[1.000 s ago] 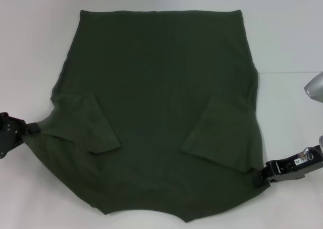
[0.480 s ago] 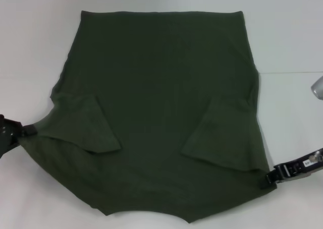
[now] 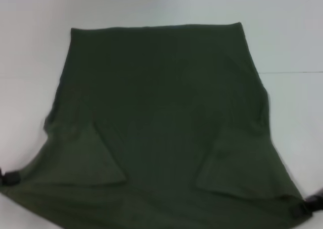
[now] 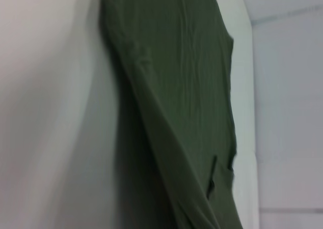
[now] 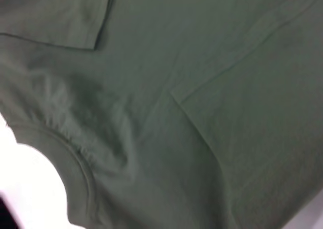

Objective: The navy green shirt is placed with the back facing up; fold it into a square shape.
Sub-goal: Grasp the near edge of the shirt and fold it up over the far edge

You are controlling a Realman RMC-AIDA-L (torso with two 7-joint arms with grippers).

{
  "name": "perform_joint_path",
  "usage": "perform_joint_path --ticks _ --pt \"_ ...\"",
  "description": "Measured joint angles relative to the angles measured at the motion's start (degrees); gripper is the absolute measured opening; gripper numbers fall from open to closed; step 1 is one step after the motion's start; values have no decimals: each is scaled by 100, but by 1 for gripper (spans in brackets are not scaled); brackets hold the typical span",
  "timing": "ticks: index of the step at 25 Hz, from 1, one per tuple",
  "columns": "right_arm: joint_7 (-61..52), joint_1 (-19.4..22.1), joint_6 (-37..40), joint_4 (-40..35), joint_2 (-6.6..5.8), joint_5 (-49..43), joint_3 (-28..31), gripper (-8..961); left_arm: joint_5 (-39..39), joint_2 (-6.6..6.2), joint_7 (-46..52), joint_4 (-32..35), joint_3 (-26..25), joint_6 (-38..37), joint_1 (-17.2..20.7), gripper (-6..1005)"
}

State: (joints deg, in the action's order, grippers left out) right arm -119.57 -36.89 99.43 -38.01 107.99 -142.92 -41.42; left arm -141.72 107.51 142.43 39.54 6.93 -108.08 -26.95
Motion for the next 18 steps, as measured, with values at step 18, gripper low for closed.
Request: perform_joint_path --ticks 18 --pt "-236 -916 -1581 30 -260 661 1313 109 1657 -180 -311 -1316 -396 2525 -1121 2"
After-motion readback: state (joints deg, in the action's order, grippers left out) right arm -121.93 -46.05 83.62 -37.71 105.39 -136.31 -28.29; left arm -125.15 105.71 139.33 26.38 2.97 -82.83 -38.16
